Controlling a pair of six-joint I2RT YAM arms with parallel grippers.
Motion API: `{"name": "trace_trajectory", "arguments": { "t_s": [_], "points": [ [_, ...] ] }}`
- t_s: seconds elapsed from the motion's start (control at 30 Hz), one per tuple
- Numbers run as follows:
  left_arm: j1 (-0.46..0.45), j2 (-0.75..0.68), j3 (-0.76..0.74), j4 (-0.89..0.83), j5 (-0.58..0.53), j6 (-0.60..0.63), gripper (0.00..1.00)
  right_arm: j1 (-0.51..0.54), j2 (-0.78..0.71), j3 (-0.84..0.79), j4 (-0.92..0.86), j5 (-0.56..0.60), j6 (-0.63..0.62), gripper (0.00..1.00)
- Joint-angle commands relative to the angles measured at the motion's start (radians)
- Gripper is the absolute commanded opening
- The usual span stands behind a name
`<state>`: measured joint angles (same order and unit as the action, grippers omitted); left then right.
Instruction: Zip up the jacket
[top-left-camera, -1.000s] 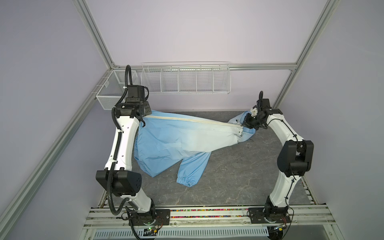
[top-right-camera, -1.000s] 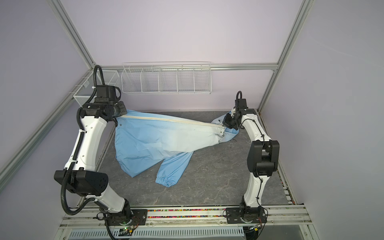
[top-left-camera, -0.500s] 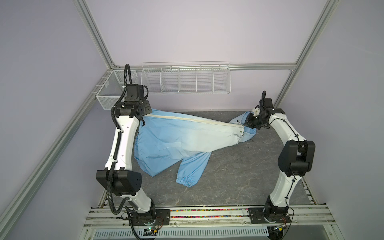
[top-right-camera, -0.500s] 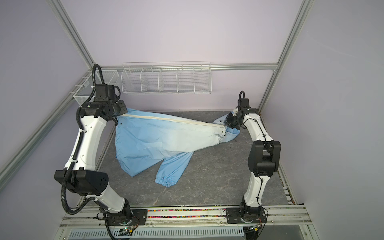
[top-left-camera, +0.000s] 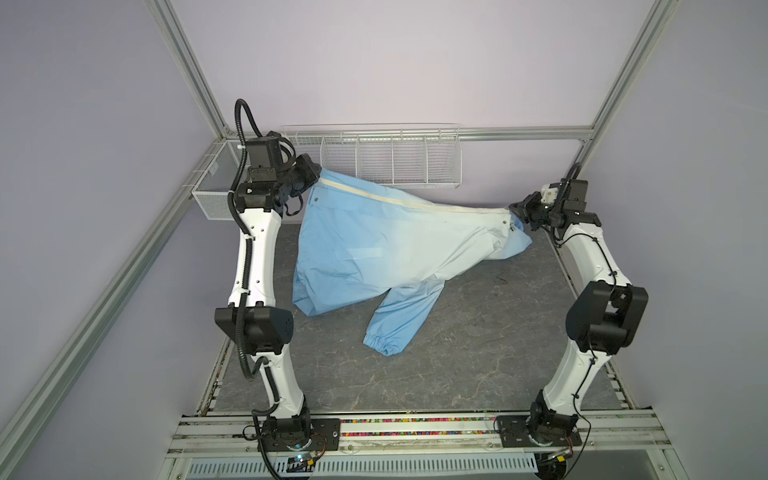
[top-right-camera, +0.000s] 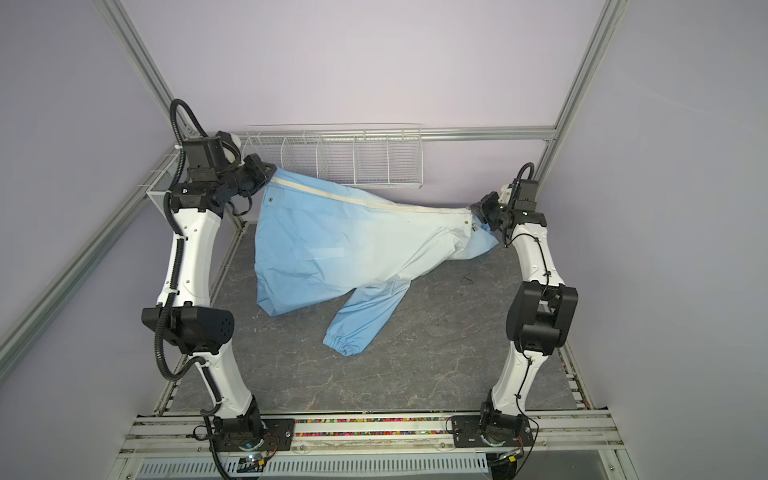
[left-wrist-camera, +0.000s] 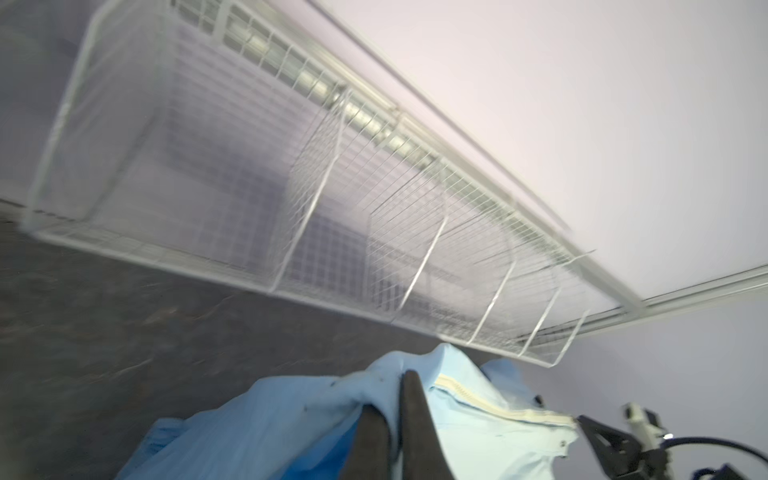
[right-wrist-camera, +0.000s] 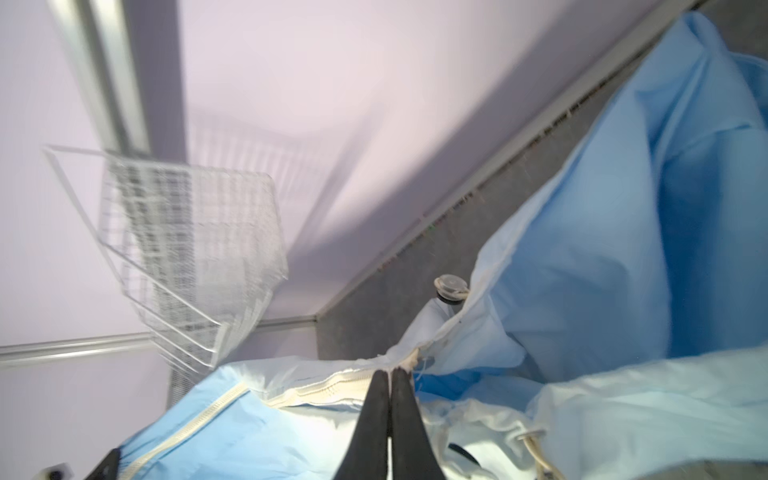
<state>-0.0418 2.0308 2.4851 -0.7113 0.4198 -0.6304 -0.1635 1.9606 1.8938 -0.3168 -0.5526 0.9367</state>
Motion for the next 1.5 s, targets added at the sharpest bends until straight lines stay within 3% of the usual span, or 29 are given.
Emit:
{"name": "trace_trajectory", "arguments": {
  "t_s": [0.0,0.1,0.17,0.27,0.37,0.5,0.6,0.7,0.8,0.97,1.23,1.27,1.3,1.4,1.47],
  "points": [
    [0.03,0.074,0.152,0.292,0.145,-0.261,0.0,-0.014,0.018,0.137,0.275,-0.05,0.183,0.08],
    [0.056,0.118,0.186,0.473,0.182,-0.432,0.0,-0.023,0.037,0.233,0.298,-0.044,0.207,0.07],
    [0.068,0.114,0.185,0.479,0.192,-0.473,0.0,-0.03,0.041,0.255,0.308,-0.05,0.214,0.07],
    [0.072,0.053,0.094,0.401,0.256,-0.404,0.0,-0.04,0.018,0.201,0.281,-0.072,0.177,0.07],
    [0.072,-0.113,-0.239,0.392,0.312,-0.33,0.0,-0.046,-0.043,0.045,0.236,-0.09,0.098,0.07],
    [0.071,-0.367,-0.75,0.386,0.288,-0.223,0.0,-0.045,-0.141,-0.206,0.095,-0.076,-0.077,0.07],
    [0.071,-0.472,-0.998,0.276,0.228,-0.144,0.0,-0.046,-0.19,-0.381,0.005,-0.046,-0.186,0.08],
    [0.072,-0.512,-1.137,0.15,0.138,-0.062,0.0,-0.046,-0.2,-0.475,-0.127,0.009,-0.291,0.07],
    [0.073,-0.507,-1.19,0.055,0.019,0.028,0.0,-0.046,-0.182,-0.495,-0.284,0.095,-0.406,0.07],
    [0.075,-0.431,-1.156,-0.085,-0.121,0.131,0.0,-0.047,-0.157,-0.484,-0.434,0.215,-0.51,0.07],
    [0.077,-0.378,-1.153,-0.036,-0.257,0.149,0.0,-0.047,-0.07,-0.453,-0.457,0.239,-0.532,0.08],
    [0.077,-0.371,-1.15,-0.036,-0.269,0.149,0.0,-0.047,-0.058,-0.443,-0.464,0.241,-0.534,0.13],
    [0.076,-0.364,-1.144,-0.042,-0.284,0.148,0.08,-0.047,-0.049,-0.429,-0.475,0.249,-0.536,0.22],
    [0.077,-0.364,-1.132,-0.076,-0.345,0.152,0.49,-0.05,-0.054,-0.404,-0.502,0.295,-0.539,0.51],
    [0.077,-0.383,-1.124,-0.097,-0.393,0.153,0.68,-0.054,-0.077,-0.398,-0.51,0.322,-0.539,0.64]
  ]
}}
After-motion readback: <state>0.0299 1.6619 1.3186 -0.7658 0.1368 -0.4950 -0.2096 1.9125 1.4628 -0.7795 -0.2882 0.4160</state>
